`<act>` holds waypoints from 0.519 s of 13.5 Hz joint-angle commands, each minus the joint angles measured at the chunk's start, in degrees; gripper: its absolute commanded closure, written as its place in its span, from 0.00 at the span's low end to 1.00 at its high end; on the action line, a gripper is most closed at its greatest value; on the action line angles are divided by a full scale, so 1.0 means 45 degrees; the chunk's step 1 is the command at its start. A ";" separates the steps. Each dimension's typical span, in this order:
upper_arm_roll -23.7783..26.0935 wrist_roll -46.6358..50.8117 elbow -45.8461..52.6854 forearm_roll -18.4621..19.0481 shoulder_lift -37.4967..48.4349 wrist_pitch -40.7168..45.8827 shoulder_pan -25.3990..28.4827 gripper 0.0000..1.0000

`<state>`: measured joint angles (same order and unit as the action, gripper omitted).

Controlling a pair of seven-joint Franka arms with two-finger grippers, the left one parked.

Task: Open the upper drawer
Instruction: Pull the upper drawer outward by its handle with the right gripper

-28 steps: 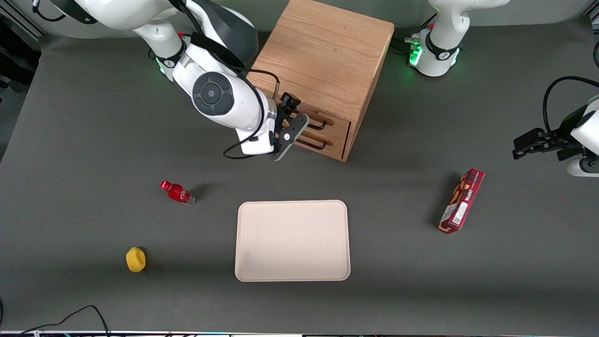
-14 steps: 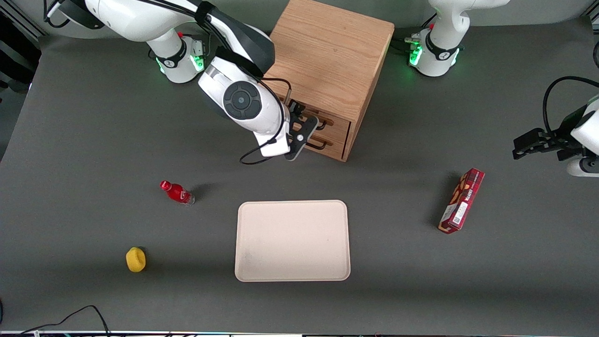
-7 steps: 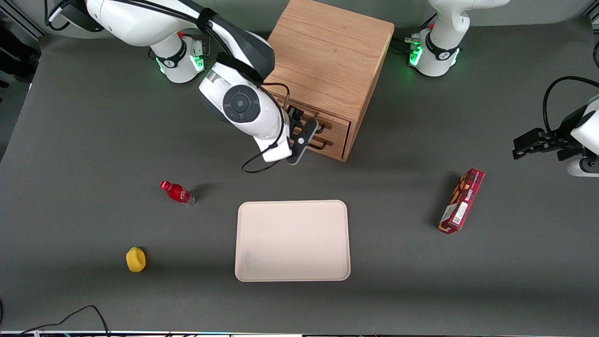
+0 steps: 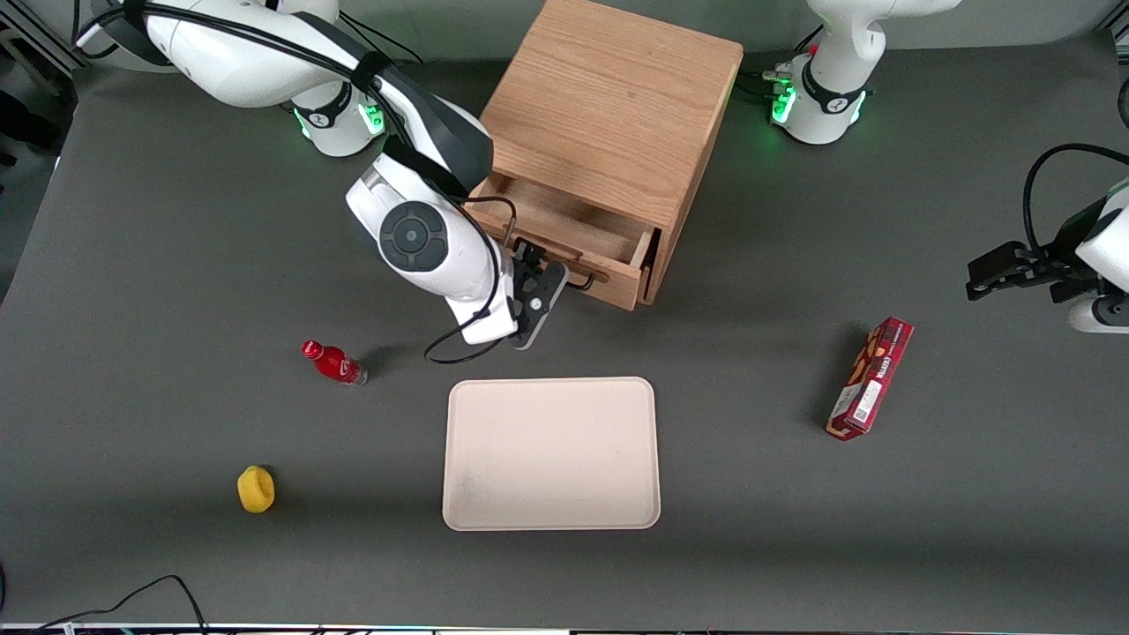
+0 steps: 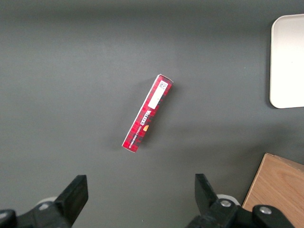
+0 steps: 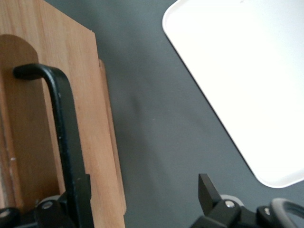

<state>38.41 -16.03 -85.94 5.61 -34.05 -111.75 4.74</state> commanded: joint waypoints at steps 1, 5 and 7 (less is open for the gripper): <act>-0.0487 -0.0654 0.0562 0.0120 -0.0167 -0.0341 -0.0037 0.00; -0.0819 -0.0656 0.0621 0.0022 -0.0167 -0.1298 -0.0369 0.00; -0.1073 -0.0656 0.0621 -0.0017 -0.0167 -0.1806 -0.0428 0.00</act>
<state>34.51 -17.78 -84.43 5.60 -34.11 -118.10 2.64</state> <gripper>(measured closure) 0.000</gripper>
